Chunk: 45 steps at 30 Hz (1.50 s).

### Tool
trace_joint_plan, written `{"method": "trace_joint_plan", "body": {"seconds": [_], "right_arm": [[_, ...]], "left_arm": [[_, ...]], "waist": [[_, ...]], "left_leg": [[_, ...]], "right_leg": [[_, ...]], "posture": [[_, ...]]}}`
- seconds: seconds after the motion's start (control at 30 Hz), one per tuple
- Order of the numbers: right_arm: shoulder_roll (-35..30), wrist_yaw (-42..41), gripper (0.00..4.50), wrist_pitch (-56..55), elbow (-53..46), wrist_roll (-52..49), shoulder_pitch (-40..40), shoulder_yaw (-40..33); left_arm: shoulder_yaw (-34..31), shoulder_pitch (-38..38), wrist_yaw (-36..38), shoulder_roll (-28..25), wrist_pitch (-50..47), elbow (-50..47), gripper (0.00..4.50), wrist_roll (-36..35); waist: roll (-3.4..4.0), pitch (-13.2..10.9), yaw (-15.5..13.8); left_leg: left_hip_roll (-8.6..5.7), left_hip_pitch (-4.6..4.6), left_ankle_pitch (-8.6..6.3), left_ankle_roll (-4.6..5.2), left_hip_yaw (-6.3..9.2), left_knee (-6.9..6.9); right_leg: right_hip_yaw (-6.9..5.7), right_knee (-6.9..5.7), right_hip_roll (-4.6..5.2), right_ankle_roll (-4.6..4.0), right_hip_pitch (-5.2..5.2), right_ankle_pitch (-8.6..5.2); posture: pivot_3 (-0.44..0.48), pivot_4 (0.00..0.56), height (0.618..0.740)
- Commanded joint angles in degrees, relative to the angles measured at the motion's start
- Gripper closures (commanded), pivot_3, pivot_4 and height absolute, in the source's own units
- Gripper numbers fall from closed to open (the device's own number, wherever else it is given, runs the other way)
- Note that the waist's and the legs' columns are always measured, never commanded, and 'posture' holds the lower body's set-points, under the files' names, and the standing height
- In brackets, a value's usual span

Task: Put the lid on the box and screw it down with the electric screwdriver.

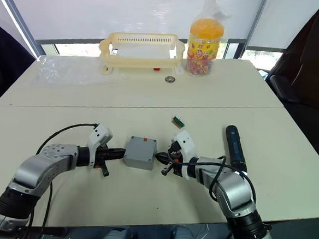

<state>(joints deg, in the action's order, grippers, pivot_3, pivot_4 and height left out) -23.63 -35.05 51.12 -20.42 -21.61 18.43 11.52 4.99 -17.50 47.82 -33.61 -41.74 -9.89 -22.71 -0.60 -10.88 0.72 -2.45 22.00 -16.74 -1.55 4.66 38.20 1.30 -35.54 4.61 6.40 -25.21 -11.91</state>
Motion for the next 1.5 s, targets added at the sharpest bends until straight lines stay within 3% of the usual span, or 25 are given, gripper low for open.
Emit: {"method": "trace_joint_plan", "body": {"seconds": [0.03,0.27,0.43,0.53,0.63,0.73,0.87,0.97,1.13,1.5], "right_arm": [[1.3,-0.4,4.47,-0.1,-4.1,-1.9,0.1,1.1],[0.7,-0.5,4.47,-0.2,-4.0,-1.7,-0.2,0.1],[-2.9,-2.9,4.47,0.1,-5.1,-4.1,0.6,-5.5],[-7.2,-6.0,4.47,0.4,-5.6,-7.3,2.0,-10.7],[-9.7,-7.8,3.65,-2.7,-4.7,-7.6,3.2,-12.6],[-9.5,-7.0,2.15,-7.7,1.8,-4.7,7.5,-13.1],[-7.0,-2.1,0.06,-16.7,18.6,3.6,16.2,-10.6],[-4.8,-2.8,0.06,-21.8,31.2,6.4,21.6,-9.2],[-1.3,-4.7,0.06,-26.8,43.2,8.1,26.3,-8.5],[2.8,-5.8,0.06,-33.5,52.2,10.8,28.1,-8.4]], "left_arm": [[1.6,0.4,1.5,0.9,0.6,-3.9,4.50,-1.6],[1.0,1.4,2.1,-0.1,-0.3,-4.7,4.50,-2.0],[-3.3,0.8,5.1,-5.7,-0.5,-3.3,4.50,-2.8],[-7.4,-1.9,9.7,-11.8,-2.6,-2.2,4.50,-6.1],[-8.6,-5.3,13.4,-15.8,-4.3,-2.4,4.50,-8.8],[-8.6,-10.4,14.4,-16.4,-5.6,-2.4,4.50,-10.6],[-5.4,-14.2,14.8,-16.7,-4.3,-3.3,4.50,-8.6],[-4.1,-15.7,14.0,-16.3,-3.7,-4.2,4.50,-7.7],[-4.7,-14.2,11.6,-15.1,-4.9,-7.3,4.50,-8.8],[-6.4,-7.8,4.6,-12.3,-7.9,-13.2,4.50,-11.2]], "waist": [[0.00,0.0,0.0],[0.00,0.0,0.0],[0.00,0.0,0.0],[-0.01,0.0,0.0],[0.00,0.0,0.0],[-0.01,0.0,0.1],[-0.02,0.0,0.4],[-0.02,0.0,0.5],[-0.01,0.0,0.5],[0.01,0.0,0.4]], "left_leg": [[0.00,0.00,0.00,0.00,0.00,0.00],[0.00,-0.01,0.00,0.00,0.00,0.00],[0.02,0.00,0.00,0.00,0.00,0.00],[0.03,0.01,0.00,0.00,0.00,0.00],[0.00,0.01,0.00,0.01,-0.03,0.00],[0.02,-0.07,-0.01,0.02,-0.13,-0.01],[-0.03,-0.20,0.00,0.01,-0.29,0.01],[-0.01,-0.51,0.00,0.01,-0.33,-0.19],[0.03,-0.47,0.00,0.01,-0.32,-0.21],[0.05,-0.50,0.00,0.00,-0.16,-0.20]], "right_leg": [[0.00,0.00,0.00,0.00,0.00,0.00],[0.00,0.00,0.00,0.00,0.00,0.00],[0.00,0.00,0.00,0.00,0.00,0.00],[-0.01,0.01,-0.01,0.00,0.00,0.00],[-0.08,0.03,-0.02,0.00,0.04,0.00],[-0.08,0.05,-0.01,0.00,0.13,-0.01],[-0.02,0.04,0.00,0.00,0.20,0.00],[0.01,0.07,-0.04,-0.01,0.40,-0.01],[0.04,0.10,-0.03,-0.01,0.38,-0.01],[0.10,0.06,-0.02,0.00,0.37,0.00]], "posture": [[0.000,0.150,0.740],[0.000,0.150,0.740],[0.000,0.150,0.740],[0.000,0.150,0.740],[0.000,0.150,0.740],[0.000,0.150,0.740],[0.000,0.150,0.740],[0.000,0.150,0.740],[0.000,0.150,0.740],[0.000,0.150,0.740]]}}
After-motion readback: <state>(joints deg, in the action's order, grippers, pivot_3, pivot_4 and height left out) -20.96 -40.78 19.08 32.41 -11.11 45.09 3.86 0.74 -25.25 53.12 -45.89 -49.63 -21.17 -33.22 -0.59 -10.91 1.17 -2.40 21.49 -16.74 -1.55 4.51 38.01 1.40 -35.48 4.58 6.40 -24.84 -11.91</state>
